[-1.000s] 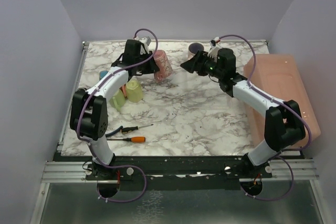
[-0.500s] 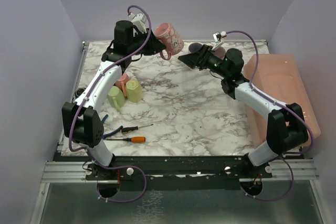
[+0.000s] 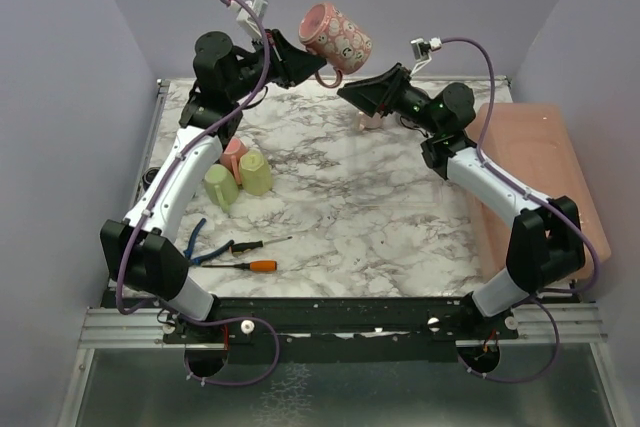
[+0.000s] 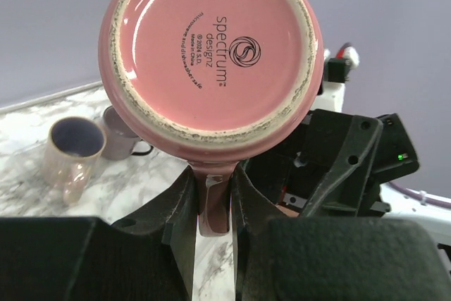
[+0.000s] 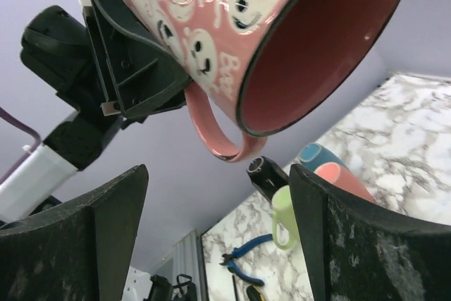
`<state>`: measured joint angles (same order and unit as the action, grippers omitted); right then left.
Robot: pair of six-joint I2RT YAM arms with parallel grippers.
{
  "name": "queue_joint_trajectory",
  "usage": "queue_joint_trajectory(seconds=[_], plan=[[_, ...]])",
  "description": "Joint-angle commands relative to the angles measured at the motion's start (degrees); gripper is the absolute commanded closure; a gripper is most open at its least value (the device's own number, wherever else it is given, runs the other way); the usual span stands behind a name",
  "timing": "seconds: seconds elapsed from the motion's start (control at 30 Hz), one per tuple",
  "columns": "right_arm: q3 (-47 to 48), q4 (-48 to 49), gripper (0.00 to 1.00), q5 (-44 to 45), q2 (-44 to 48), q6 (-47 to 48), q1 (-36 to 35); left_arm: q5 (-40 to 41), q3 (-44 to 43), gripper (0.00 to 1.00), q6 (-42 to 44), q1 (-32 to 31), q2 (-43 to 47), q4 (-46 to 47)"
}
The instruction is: Turn the mug right side up
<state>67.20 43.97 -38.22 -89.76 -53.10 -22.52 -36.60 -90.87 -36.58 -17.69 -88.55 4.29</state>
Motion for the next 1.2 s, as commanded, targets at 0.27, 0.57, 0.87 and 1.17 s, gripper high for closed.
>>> queue_joint_trajectory(seconds=[0.27, 0.57, 0.87, 1.17], plan=[[7.16, 13.42, 0.17, 0.00, -4.01, -12.52, -1.20, 0.73, 2.91, 1.00, -9.36, -5.15, 5.25, 23.96], [5.76, 22.24, 0.43, 3.08, -3.44, -19.21, -1.22, 1.62, 5.58, 1.00, -12.84, -5.60, 5.84, 29.54], [7.04, 23.75, 0.87, 3.76, -3.50, -21.31, -1.25, 1.73, 7.23, 1.00, -13.51, -5.62, 6.02, 30.33], [5.48, 16.40, 0.99, 5.62, 0.60, -13.06, -1.21, 4.48, 7.90, 0.62, -12.41, -5.63, 6.64, 25.39]])
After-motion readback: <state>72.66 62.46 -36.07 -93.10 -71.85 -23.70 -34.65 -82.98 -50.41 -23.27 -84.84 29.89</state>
